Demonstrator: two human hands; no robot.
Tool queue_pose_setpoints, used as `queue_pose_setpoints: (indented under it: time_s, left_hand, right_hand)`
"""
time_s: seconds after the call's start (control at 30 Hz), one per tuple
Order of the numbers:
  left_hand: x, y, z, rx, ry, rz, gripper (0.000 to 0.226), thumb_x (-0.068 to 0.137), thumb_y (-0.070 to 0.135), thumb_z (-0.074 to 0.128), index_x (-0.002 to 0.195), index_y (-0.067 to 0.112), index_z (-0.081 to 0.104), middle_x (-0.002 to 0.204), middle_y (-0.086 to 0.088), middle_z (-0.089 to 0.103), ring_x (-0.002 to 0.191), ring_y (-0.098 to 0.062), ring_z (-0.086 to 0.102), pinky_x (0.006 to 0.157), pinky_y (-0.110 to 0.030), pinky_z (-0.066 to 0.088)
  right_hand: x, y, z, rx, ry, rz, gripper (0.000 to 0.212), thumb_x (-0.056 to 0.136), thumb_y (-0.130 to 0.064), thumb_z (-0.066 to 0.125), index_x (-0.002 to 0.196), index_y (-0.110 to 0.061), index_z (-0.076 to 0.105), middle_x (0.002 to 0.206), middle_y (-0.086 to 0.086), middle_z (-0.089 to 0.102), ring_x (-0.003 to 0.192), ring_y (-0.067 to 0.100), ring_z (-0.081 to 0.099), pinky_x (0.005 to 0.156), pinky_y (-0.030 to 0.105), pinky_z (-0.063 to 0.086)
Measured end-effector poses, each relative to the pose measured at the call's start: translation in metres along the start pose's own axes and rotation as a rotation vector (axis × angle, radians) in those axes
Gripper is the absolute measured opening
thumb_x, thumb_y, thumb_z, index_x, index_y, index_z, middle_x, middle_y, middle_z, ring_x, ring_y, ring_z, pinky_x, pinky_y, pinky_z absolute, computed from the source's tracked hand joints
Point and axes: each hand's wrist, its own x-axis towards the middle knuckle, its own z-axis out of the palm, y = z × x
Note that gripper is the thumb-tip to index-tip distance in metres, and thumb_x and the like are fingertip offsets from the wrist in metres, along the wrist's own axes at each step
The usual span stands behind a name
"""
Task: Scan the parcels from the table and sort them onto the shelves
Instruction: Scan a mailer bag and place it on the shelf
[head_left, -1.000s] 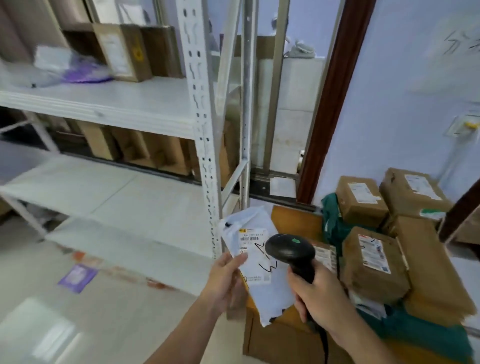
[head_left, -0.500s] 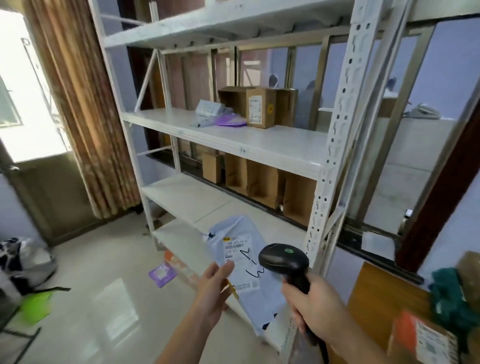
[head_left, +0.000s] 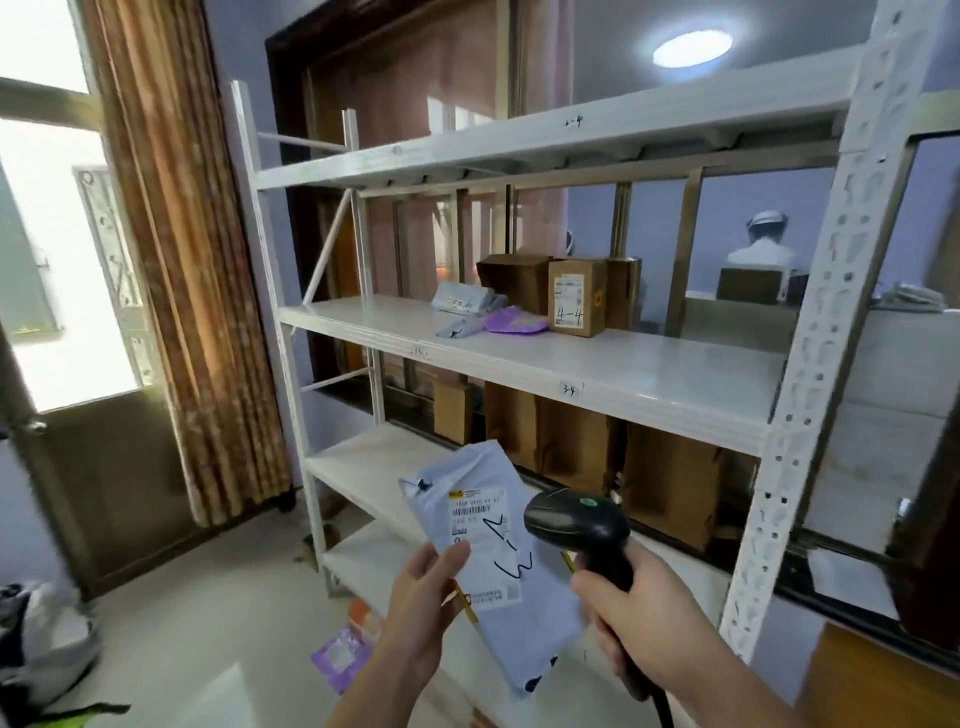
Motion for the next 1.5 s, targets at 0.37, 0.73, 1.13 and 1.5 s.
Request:
queue_pose_setpoints:
  time_s: [0.37,0.73,1.13,1.5]
  left_hand:
    - [0.133,0.112,-0.019,-0.02,-0.096,0.128,0.025,0.1,0.016,0.064,0.125,0.012,0.068,0.116,-0.008,0.078,0.11,-0.029,0.073,0.1,-0.048,0.057]
    - [0.274,0.176,-0.062,-0.028,-0.118,0.13,0.031,0.1,0.02,0.066,0.13,0.013,0.065,0.119,-0.008,0.077,0.113,-0.029,0.072,0.101,-0.048,0.057]
    - [0.408,0.242,-0.101,0.057,-0.291,0.142,0.025,0.101,0.023,0.064,0.123,0.013,0.07,0.117,-0.015,0.076,0.103,-0.036,0.068,0.091,-0.05,0.05]
    - [0.532,0.311,-0.126,0.032,-0.317,0.181,0.028,0.099,0.024,0.067,0.124,0.012,0.07,0.114,-0.008,0.078,0.111,-0.031,0.073,0.099,-0.047,0.058]
  right_hand:
    - [0.115,-0.061,0.055,0.03,0.005,-0.103,0.01,0.098,-0.014,0.057,0.105,-0.02,0.057,0.059,0.008,0.053,0.051,0.02,0.049,0.055,0.033,0.049]
    - [0.247,-0.117,0.109,0.037,0.041,-0.19,0.004,0.095,-0.01,0.06,0.096,-0.007,0.058,0.059,0.009,0.053,0.053,0.025,0.048,0.053,0.035,0.046]
    - [0.34,-0.161,0.184,0.065,0.242,-0.179,0.008,0.096,-0.011,0.057,0.099,-0.004,0.054,0.059,0.011,0.051,0.048,0.024,0.044,0.055,0.039,0.043]
    - [0.466,-0.215,0.234,0.1,0.247,-0.242,0.006,0.096,-0.011,0.059,0.098,-0.006,0.056,0.061,0.008,0.05,0.046,0.02,0.045,0.049,0.034,0.043]
